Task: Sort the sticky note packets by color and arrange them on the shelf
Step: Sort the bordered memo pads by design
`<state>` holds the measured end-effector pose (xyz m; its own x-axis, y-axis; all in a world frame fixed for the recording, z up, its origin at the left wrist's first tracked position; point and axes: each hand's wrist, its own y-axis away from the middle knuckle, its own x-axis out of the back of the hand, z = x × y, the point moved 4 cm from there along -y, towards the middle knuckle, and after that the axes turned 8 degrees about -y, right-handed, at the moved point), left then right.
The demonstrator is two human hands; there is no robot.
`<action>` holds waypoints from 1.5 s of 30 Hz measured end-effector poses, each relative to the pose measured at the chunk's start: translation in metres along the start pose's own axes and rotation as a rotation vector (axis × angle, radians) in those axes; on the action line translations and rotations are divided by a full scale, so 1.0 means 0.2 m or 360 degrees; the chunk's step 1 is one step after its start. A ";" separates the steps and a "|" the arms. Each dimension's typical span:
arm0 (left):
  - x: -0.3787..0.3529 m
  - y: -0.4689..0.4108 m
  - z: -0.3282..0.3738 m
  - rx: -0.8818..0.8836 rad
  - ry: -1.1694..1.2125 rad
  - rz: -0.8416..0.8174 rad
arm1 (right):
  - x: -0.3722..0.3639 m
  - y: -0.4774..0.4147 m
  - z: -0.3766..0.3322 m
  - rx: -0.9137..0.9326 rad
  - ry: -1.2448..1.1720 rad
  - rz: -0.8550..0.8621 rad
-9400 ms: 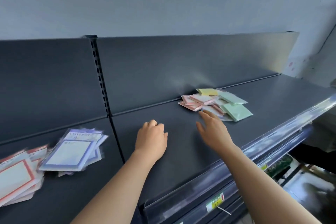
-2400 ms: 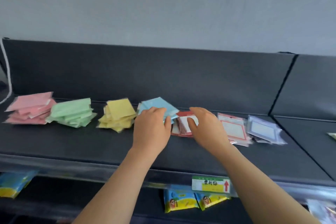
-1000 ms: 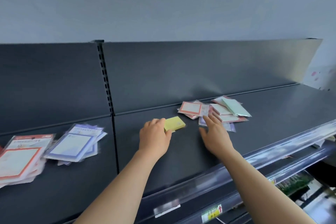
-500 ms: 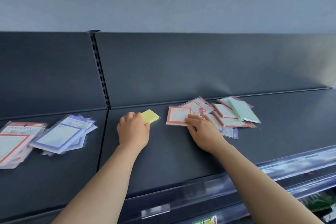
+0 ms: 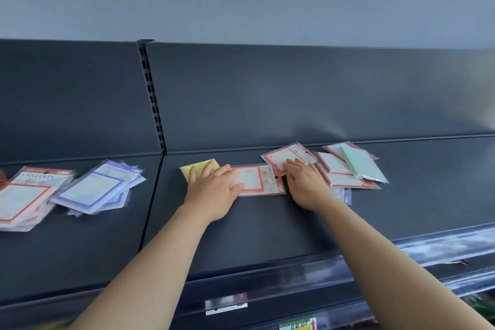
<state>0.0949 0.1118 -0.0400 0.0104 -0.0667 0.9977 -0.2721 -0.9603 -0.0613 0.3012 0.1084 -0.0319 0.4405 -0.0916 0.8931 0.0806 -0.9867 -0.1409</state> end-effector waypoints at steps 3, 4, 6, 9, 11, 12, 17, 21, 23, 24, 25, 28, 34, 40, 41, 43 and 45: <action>0.01 0.03 -0.07 0.0096 -0.0032 0.0007 | -0.02 0.01 -0.02 0.0064 0.0032 -0.0002; 0.01 0.04 -0.10 0.0126 -0.0052 0.0010 | -0.03 0.02 -0.04 0.0084 0.0016 0.0003; 0.01 0.04 -0.15 0.0175 -0.0087 0.0023 | -0.03 0.06 -0.08 0.0152 -0.0035 0.0011; -0.03 0.03 -0.19 0.0229 0.0004 0.0010 | -0.05 0.15 -0.16 0.0291 -0.0070 0.0044; -0.05 0.02 -0.18 0.0238 0.0061 -0.0002 | -0.04 0.20 -0.18 0.0338 -0.0119 0.0107; -0.05 0.01 -0.17 0.0233 0.0071 0.0001 | -0.02 0.23 -0.18 0.0315 -0.0198 0.0134; -0.03 -0.01 -0.14 0.0217 0.0008 0.0011 | 0.02 0.28 -0.11 0.0092 -0.0372 0.0222; -0.01 -0.03 -0.08 0.0197 -0.0042 0.0028 | -0.01 0.31 -0.10 0.0106 -0.0172 0.0067; -0.01 -0.03 -0.04 0.0188 -0.0043 0.0010 | 0.02 0.34 -0.10 0.0037 -0.0186 0.0071; -0.01 -0.03 -0.01 0.0187 -0.0043 -0.0002 | 0.03 0.36 -0.09 0.0001 -0.0203 0.0084; -0.01 -0.03 0.01 0.0187 -0.0037 -0.0002 | 0.05 0.37 -0.08 -0.0010 -0.0241 0.0097; -0.01 -0.02 0.06 0.0182 -0.0004 0.0028 | 0.06 0.40 -0.07 -0.0006 -0.0337 0.0128; 0.03 0.03 0.09 0.0143 0.0021 0.0162 | 0.02 0.40 -0.08 0.0000 -0.0087 -0.0145; 0.07 0.11 0.07 0.0222 0.0106 0.0110 | -0.02 0.38 -0.05 -0.0109 -0.0017 -0.0288; 0.07 0.13 0.05 0.0283 0.0105 0.0082 | -0.01 0.39 -0.05 -0.0124 -0.0035 -0.0261; 0.07 0.15 0.02 0.0417 0.0155 -0.0003 | 0.01 0.39 -0.06 -0.0117 -0.0002 -0.0194; 0.07 0.18 -0.02 0.0500 0.0214 -0.0065 | 0.02 0.40 -0.08 -0.0108 0.0096 -0.0169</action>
<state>0.0823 0.0776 -0.0284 -0.1176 -0.0104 0.9930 0.0358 -0.9993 -0.0062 0.2951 0.0278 -0.0337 0.3783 0.0078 0.9256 0.0622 -0.9979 -0.0170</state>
